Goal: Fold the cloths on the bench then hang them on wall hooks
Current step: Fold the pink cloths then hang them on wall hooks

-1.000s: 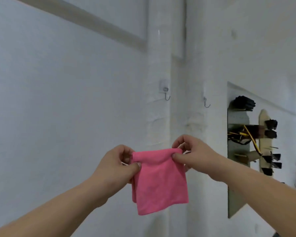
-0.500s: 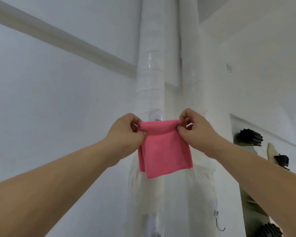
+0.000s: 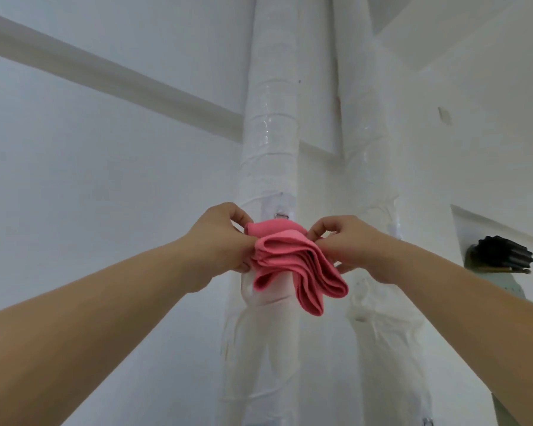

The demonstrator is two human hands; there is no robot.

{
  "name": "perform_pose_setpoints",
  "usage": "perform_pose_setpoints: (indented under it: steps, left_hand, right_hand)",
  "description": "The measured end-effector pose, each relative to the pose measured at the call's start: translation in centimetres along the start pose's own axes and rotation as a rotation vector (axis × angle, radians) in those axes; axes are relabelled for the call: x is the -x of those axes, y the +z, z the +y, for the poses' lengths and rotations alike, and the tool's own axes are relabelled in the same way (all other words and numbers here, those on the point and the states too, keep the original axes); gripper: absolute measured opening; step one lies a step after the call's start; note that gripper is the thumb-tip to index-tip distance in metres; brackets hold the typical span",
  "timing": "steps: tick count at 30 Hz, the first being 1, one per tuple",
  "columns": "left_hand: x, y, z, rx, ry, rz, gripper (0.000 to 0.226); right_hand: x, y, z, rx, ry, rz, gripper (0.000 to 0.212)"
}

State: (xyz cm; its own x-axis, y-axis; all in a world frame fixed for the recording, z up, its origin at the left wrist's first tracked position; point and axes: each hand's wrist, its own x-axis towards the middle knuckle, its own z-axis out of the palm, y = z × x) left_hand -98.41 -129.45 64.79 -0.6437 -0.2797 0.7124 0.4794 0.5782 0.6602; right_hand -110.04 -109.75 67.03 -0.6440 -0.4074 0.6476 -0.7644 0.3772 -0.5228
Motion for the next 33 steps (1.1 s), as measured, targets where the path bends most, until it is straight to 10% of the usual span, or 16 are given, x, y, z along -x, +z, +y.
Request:
perform_pose_setpoints:
  steps: [6,11,22,33]
  left_hand:
    - [0.2,0.5,0.1,-0.438,0.349,0.182,0.033]
    - [-0.1,-0.1,0.1,-1.003,0.957,0.003,0.025]
    - [1.4,1.1,2.2,-0.602,0.431,-0.033,0.026]
    - [3.0,1.3,-1.3,-0.707,0.594,0.050,0.029]
  right_hand:
    - [0.5,-0.7,-1.3,0.207,-0.128,0.056,0.049]
    - [1.1,-1.1,-1.9,0.381,-0.488,0.238,0.027]
    - [2.8,-0.1,-1.2,-0.004,-0.266,-0.069,0.022]
    - [3.6,1.0,-0.3,-0.086,-0.281,-0.073,0.029]
